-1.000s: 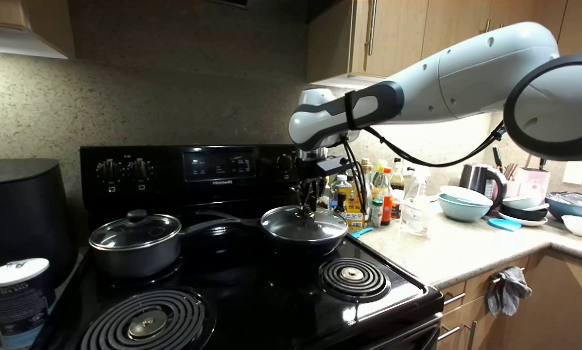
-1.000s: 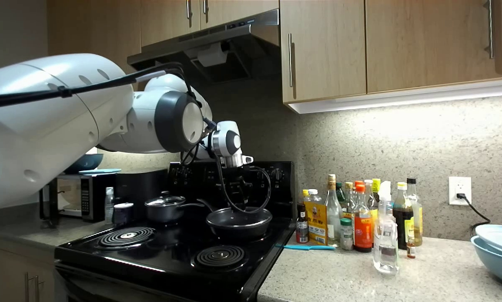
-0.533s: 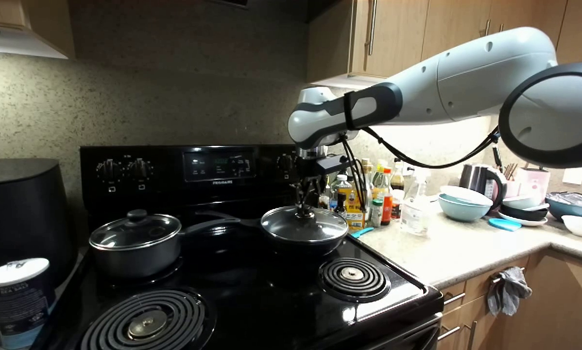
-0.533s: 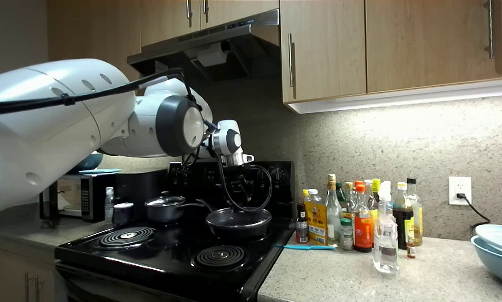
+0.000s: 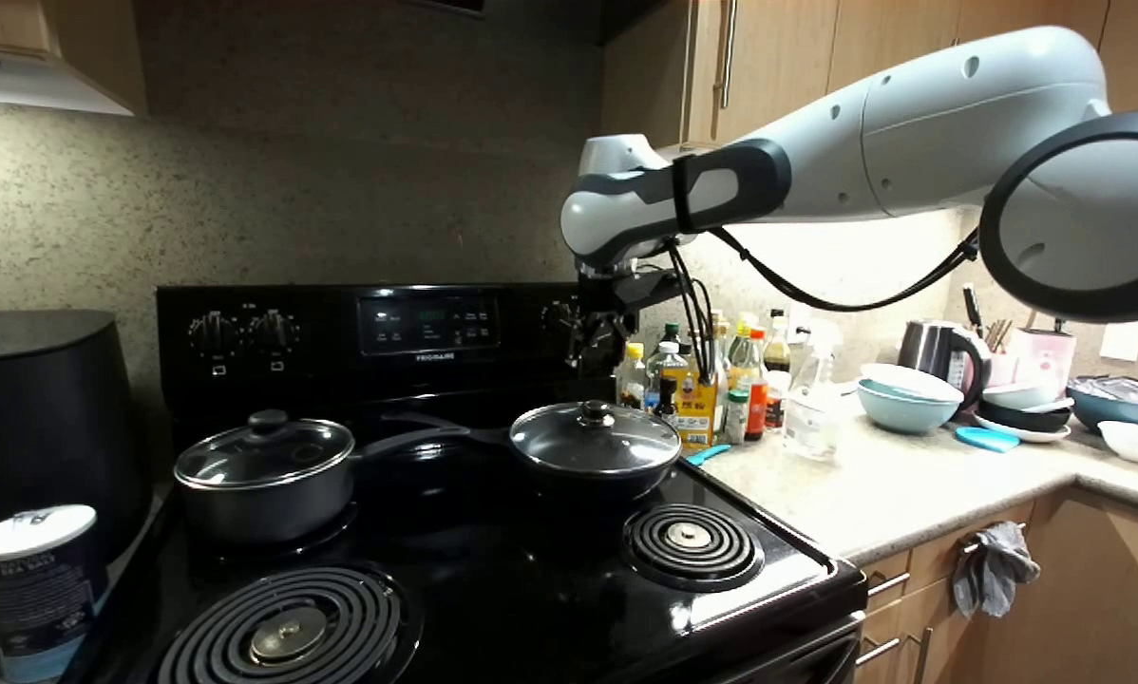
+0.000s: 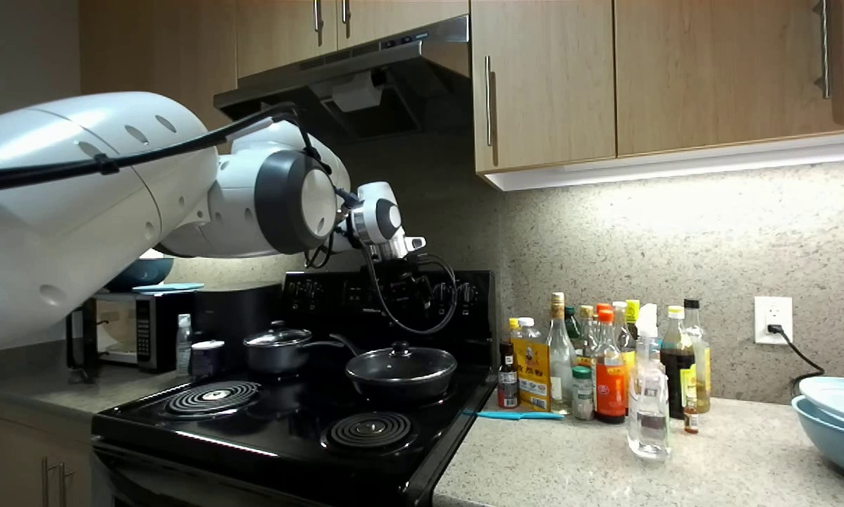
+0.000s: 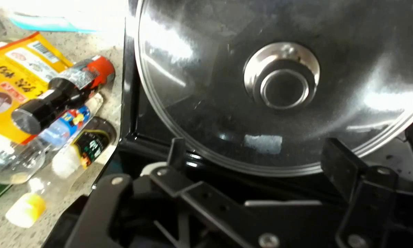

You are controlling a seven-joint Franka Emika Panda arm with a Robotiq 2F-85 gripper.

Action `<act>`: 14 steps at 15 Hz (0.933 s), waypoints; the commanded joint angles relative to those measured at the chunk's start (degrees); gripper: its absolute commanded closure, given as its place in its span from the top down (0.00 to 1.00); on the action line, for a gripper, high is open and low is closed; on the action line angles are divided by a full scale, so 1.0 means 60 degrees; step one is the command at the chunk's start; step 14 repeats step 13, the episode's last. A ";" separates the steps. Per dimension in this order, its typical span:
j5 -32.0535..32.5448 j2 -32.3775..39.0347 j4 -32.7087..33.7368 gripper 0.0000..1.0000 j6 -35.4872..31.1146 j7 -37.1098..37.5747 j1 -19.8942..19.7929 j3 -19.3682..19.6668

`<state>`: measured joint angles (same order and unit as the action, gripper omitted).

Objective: Pick up the glass lid from the countertop and put it on the black pan on the stove.

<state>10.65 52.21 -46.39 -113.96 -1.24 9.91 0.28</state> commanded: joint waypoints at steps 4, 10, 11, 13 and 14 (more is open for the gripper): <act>0.0572 -0.0341 -0.0045 1.00 -0.0793 0.0981 0.0425 0.0471; 0.0590 -0.0371 -0.0112 1.00 -0.0854 0.1043 0.0457 0.0583; 0.0590 -0.0371 -0.0112 1.00 -0.0855 0.1043 0.0457 0.0585; 0.0590 -0.0371 -0.0113 1.00 -0.0856 0.1043 0.0458 0.0585; 0.0590 -0.0371 -0.0113 1.00 -0.0856 0.1043 0.0458 0.0585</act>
